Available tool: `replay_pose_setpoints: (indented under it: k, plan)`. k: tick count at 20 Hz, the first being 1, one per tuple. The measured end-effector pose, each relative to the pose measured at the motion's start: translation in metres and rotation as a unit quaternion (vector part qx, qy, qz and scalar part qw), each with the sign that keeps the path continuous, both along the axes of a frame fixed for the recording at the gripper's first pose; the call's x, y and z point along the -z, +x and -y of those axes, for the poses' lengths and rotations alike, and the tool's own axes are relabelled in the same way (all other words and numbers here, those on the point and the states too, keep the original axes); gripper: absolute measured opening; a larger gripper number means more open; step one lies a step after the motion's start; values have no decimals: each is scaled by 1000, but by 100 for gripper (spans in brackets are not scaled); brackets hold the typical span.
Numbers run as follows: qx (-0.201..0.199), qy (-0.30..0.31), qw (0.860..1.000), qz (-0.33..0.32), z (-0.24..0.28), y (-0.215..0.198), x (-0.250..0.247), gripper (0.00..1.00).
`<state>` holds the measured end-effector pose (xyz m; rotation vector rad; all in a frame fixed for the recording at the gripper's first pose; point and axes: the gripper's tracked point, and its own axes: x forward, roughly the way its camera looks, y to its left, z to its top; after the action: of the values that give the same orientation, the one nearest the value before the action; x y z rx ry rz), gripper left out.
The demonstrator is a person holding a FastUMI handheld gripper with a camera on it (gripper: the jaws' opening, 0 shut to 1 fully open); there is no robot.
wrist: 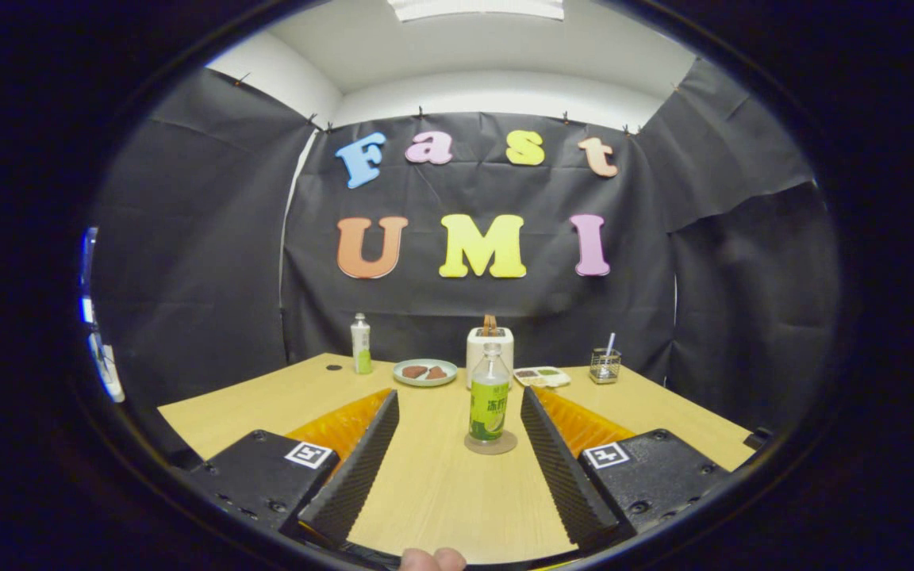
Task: Take the bottle from table, then pour the juice into the cup, finally place the bottle on the coaster
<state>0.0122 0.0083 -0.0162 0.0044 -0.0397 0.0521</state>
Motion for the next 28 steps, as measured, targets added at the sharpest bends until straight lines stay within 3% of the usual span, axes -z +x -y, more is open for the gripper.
replay_pose_setpoints:
  k: [11, 28]
  plan:
    - [15, 12, 999, 28, 33, -22, -8, 100]
    - [6, 0, 1000, 30, 23, -15, -6, 100]
